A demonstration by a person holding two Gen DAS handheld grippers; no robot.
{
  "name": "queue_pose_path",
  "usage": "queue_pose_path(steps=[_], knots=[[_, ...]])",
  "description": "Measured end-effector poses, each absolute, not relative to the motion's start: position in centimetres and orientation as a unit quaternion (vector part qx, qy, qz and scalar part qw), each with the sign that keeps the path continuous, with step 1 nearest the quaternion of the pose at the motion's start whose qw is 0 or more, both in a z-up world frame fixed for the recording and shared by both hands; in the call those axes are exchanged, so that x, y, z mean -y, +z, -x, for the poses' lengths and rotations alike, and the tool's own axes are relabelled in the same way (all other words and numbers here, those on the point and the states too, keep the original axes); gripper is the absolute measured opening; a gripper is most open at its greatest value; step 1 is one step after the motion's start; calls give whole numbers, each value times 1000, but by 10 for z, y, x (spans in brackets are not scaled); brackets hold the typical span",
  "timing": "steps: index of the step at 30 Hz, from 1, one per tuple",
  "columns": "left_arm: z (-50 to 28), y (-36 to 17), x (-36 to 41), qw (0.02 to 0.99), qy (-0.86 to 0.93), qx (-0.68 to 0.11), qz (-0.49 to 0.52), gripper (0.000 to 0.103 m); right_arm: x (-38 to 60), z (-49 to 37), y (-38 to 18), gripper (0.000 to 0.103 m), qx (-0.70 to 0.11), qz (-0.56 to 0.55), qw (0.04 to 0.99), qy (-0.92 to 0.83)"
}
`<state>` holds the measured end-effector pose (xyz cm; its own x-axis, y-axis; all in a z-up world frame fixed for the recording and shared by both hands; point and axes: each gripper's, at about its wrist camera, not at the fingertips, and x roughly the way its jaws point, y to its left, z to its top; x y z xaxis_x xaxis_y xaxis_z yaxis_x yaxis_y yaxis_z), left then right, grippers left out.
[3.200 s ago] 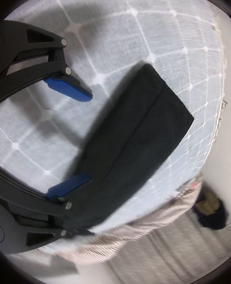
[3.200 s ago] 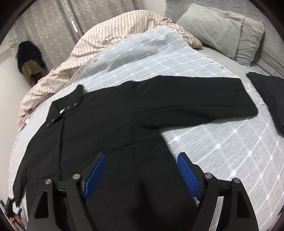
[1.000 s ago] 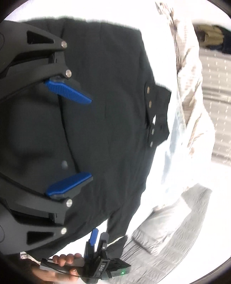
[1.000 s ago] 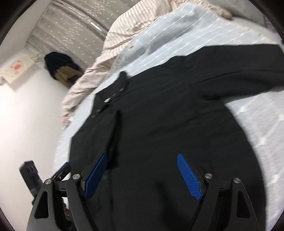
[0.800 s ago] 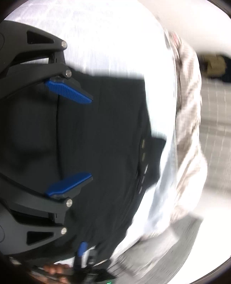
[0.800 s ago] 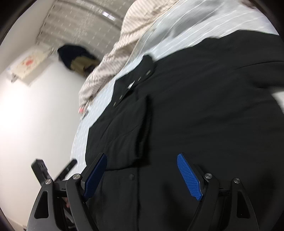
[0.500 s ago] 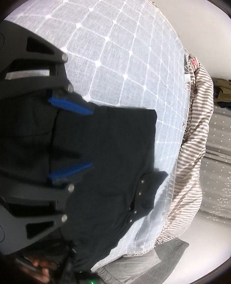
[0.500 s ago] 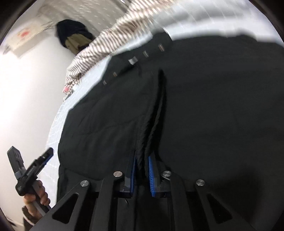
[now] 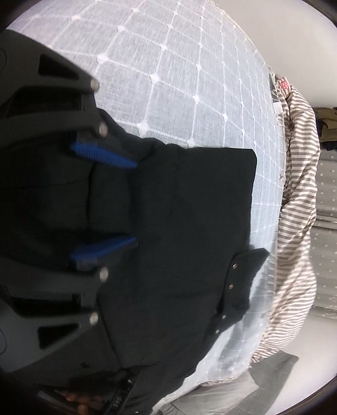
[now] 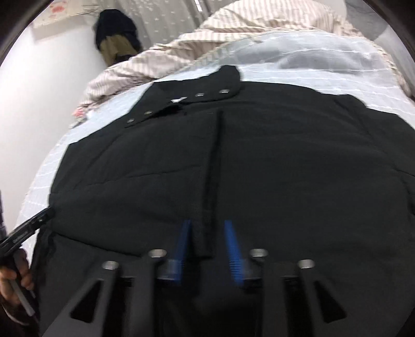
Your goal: Fold large clothes
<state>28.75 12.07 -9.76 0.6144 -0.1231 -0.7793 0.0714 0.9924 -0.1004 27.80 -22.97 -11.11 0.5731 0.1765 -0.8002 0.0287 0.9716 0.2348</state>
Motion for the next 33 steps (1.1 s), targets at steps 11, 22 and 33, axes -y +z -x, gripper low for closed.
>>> queue_pose_path(steps=[11,22,33], knots=[[-266,-74,-120,877,-48,-465,106,96,387,-219,-67,77,-447,-189,867,-117],[-241,-72,-107,852,-64,-496,157,96,553,-124,-85,78,-404,-340,793,-306],[-219,-57,-106,860,-76,-466,194,96,614,-97,-103,86,-359,-396,776,-334]])
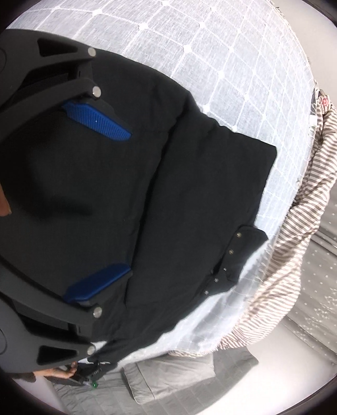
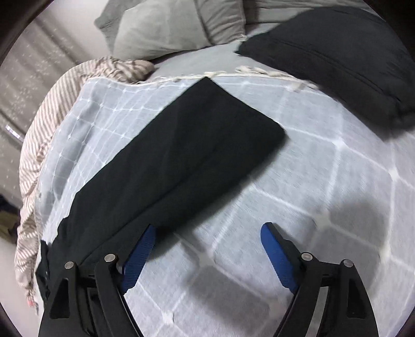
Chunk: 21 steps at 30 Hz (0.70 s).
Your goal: Fold large clothes
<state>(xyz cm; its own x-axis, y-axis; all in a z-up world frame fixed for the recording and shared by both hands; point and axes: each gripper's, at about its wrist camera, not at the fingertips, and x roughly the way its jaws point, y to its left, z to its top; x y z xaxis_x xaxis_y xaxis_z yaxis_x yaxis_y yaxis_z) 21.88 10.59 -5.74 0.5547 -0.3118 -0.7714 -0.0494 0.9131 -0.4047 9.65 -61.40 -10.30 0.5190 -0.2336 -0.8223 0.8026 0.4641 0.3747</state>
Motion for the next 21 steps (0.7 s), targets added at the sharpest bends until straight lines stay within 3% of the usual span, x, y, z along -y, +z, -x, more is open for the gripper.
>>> queue_pose_path(steps=[5,7,8,9,11,15,21], knots=[[-208,-50,-111,867,-78,-448,204,96,619,-108,-107,82,-344,-375,796,-327],[-203,-50,-115,870,-77,-439,211,96,623,-118,-107,58,-345,-361,807,-314],[-202,-51,-116,871,-75,-437,210,96,624,-122,-107,37,-349,-359,810,-307],[-202,-51,-118,872,-73,-437,208,96,625,-125,-107,25,-352,-363,809,-299],[-201,-53,-120,875,-67,-435,203,96,623,-125,-100,15,-341,-375,809,-297],[-201,-53,-126,878,-61,-430,202,96,602,-135,-61,8,-321,-319,838,-304],[-194,-50,-132,879,-61,-421,214,96,552,-157,2,7,-300,-244,877,-283]])
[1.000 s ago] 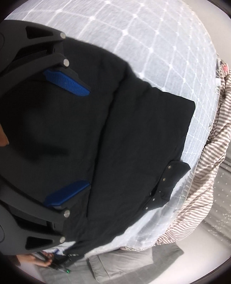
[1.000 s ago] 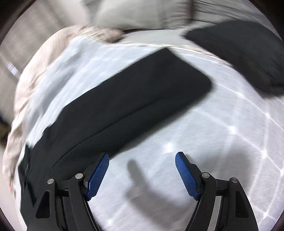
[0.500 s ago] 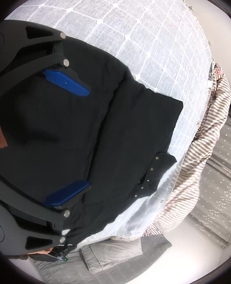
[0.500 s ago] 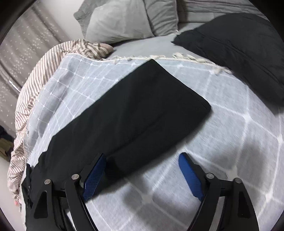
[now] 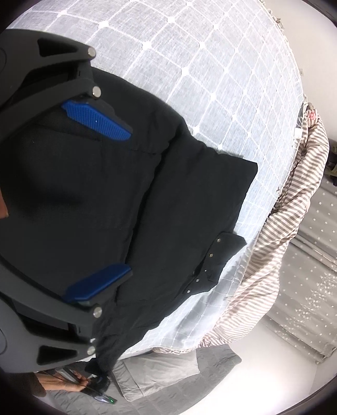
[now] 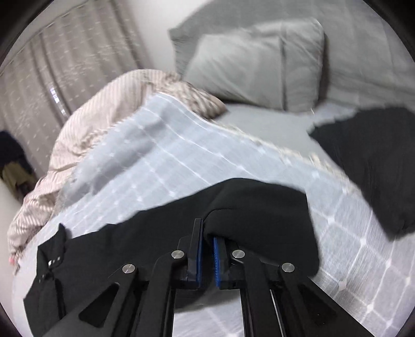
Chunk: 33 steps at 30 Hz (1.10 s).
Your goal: Fold large clothes
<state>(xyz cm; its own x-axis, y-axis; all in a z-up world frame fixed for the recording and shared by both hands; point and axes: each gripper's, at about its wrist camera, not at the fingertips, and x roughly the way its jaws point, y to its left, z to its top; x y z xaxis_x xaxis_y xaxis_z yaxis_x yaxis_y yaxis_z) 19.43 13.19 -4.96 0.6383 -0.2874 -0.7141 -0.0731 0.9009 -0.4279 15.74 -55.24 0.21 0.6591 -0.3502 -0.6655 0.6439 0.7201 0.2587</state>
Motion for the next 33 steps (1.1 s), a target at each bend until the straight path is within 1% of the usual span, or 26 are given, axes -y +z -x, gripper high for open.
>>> queue_pose_path(steps=[4,9,16,20,22,25,28,29,30,31,33], knots=[[-189,-46,-141,882,-56,-410,224,96,506,-173,40,6,-290,-196,901,-256],[-185,-40,-152,888,-46,-395,231,96,445,-194,73,6,-284,-144,923,-215],[-183,-37,-154,895,-40,-382,226,96,336,-233,89,6,-307,-64,942,-121],[-181,-37,-152,894,-41,-383,228,96,269,-256,70,7,-344,-19,938,-46],[-181,-38,-148,893,-46,-386,227,96,236,-268,53,9,-373,1,928,-3],[-181,-39,-140,894,-52,-390,214,96,190,-286,6,12,-453,2,886,99],[-183,-41,-131,895,-57,-396,196,96,162,-292,-40,13,-518,-4,839,163],[-183,-42,-129,895,-59,-398,191,96,157,-292,-55,16,-533,-7,828,175],[-184,-43,-126,895,-61,-401,186,96,154,-291,-67,22,-545,-12,818,181],[-184,-44,-123,894,-63,-404,182,96,154,-292,-77,27,-558,-21,809,186],[-185,-45,-118,893,-68,-409,174,96,153,-288,-89,43,-573,-46,794,197]])
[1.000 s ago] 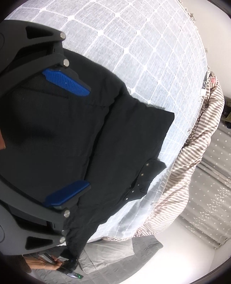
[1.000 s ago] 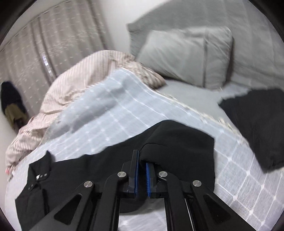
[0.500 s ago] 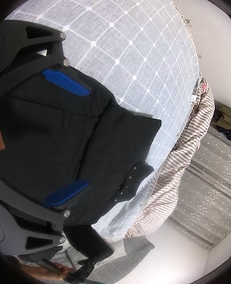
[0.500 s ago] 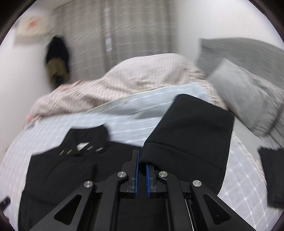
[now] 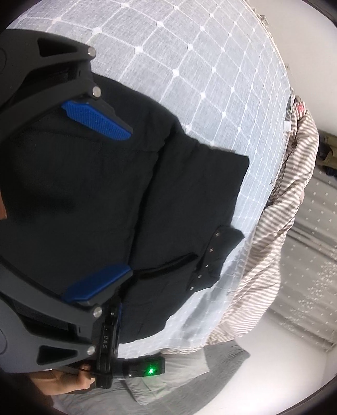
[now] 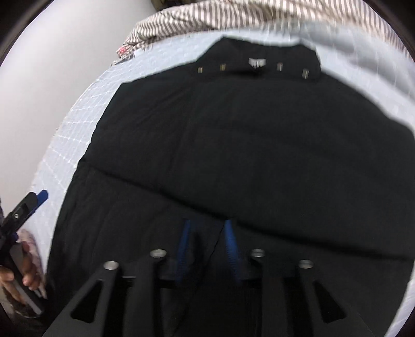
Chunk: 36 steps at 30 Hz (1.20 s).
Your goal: Fold large clothes
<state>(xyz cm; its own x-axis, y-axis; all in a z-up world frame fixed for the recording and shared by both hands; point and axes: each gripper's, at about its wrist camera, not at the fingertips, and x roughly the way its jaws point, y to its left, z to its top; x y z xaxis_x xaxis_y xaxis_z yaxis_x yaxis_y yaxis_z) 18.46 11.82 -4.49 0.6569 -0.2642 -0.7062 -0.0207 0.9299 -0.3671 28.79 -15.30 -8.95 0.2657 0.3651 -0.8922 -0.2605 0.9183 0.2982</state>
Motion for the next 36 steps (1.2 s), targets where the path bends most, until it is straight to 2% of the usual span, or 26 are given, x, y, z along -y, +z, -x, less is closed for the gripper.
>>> queue_pose_path(steps=[2,6,13,17,20,22,23,25,27,29,32,34,35,36], knots=[[-186,-44,-111,894,-74,-411,163,96,160,-280,-89,57,-568,-73,793,207],[-197,-41,-87,895,-101,-415,131,96,192,-254,-70,65,-529,-114,816,204],[-250,-55,-26,873,-157,-445,122,94,260,-213,-63,68,-499,-139,849,103],[-283,-78,6,849,-186,-476,136,70,318,-191,-60,68,-478,-175,858,65],[-296,-92,19,843,-176,-489,136,60,360,-176,-60,68,-476,-195,857,32],[-299,-96,23,843,-175,-489,139,42,382,-165,-58,68,-473,-202,858,10],[-300,-94,27,839,-189,-489,143,17,391,-160,-58,68,-471,-207,857,3],[-298,-87,28,839,-208,-481,147,9,409,-151,-58,68,-467,-217,857,-8],[-292,-76,19,849,-223,-449,168,9,421,-142,-59,68,-462,-225,858,-15],[-294,-81,20,858,-170,-467,126,10,425,-138,-59,68,-460,-229,857,-19],[-290,-89,26,857,-145,-489,71,18,427,-132,-64,68,-468,-231,853,-23],[-280,-81,25,854,-151,-495,57,37,424,-128,-64,68,-471,-224,853,-21],[-272,-74,23,848,-158,-503,54,60,421,-125,-63,68,-472,-219,854,-19],[-265,-69,19,847,-164,-504,52,73,419,-121,-60,68,-472,-214,855,-15]])
